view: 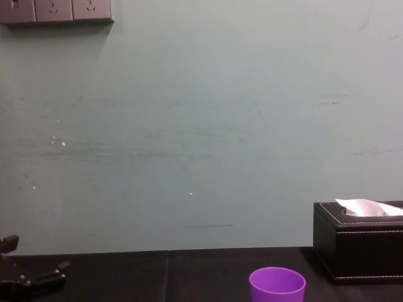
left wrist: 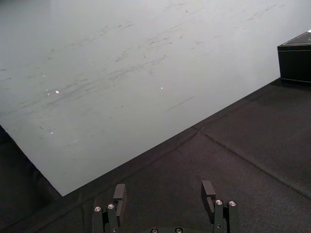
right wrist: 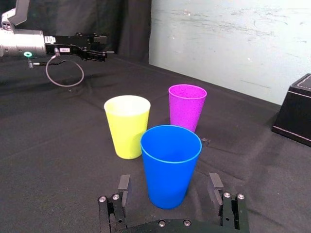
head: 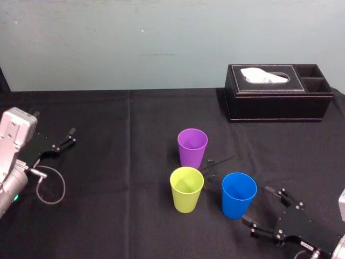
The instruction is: Stack the three plastic cups sequentially using one hand.
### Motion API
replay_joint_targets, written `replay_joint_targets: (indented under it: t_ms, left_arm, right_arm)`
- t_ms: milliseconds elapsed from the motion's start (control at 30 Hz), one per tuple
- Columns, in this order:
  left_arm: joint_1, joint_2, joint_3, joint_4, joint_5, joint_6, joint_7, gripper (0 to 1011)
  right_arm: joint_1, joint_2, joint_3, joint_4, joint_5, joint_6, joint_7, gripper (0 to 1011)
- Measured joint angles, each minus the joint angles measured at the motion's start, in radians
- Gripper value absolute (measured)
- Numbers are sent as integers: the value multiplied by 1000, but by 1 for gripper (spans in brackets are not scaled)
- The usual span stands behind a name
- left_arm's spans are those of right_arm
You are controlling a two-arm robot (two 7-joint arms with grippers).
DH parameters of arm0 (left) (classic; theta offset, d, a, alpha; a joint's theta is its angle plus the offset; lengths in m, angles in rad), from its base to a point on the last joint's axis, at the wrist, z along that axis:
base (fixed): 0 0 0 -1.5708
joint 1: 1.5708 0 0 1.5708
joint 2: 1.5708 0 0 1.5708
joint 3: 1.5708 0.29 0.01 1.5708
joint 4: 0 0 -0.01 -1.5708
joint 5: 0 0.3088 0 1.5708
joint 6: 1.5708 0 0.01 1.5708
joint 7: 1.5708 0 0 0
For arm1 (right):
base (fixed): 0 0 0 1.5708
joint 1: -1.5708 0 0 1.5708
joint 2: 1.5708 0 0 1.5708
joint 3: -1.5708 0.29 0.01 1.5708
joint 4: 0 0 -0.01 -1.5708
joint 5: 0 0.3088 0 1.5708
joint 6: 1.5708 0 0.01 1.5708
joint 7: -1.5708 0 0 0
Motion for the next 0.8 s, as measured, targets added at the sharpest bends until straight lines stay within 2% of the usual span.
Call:
replay_joint_targets:
  t_ms: [400,800]
  left_arm:
    - [0,0,0,0,0,0,0,1010]
    - [0,0,0,0,0,0,0,1010]
  right_arm:
    - [29,-37,-1,17,-17,23,25,1000]
    - [54,-57,-9,26,-15,41,33,1000]
